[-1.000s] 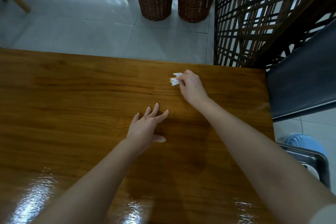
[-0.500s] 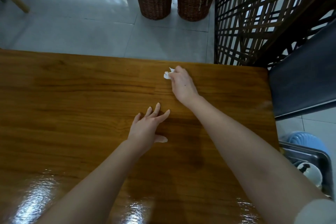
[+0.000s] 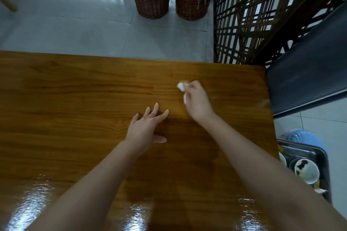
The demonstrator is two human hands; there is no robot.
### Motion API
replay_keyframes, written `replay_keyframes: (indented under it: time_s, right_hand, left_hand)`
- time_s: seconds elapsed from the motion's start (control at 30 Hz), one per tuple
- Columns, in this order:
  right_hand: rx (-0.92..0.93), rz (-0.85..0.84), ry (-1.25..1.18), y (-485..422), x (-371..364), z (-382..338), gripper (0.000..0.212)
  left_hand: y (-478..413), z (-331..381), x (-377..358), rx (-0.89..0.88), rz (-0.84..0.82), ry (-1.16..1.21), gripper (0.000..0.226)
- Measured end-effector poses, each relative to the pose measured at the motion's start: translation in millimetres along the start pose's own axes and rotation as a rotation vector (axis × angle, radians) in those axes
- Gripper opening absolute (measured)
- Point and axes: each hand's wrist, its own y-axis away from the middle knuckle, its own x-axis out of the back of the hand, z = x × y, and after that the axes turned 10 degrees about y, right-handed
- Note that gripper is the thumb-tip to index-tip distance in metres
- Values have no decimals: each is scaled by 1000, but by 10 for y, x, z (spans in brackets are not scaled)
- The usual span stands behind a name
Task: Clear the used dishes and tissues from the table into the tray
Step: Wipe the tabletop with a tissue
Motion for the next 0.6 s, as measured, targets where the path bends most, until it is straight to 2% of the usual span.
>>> replay_keyframes:
  time_s: [0.1, 0.27, 0.5, 0.6]
  right_hand:
    - [151, -88, 93, 236, -147, -183, 46]
    - [193, -62, 201, 128, -37, -121, 44]
    - [-289, 188, 73, -137, 671, 1062, 25]
    - [-357, 214, 69, -127, 649, 1135, 25]
  left_hand:
    - [-9, 29, 4, 10, -6, -22, 93]
    - [-4, 36, 15, 13, -8, -26, 93]
    - [-9, -9, 3, -7, -13, -3, 95]
    - [-24, -36, -29, -10, 0, -10, 95]
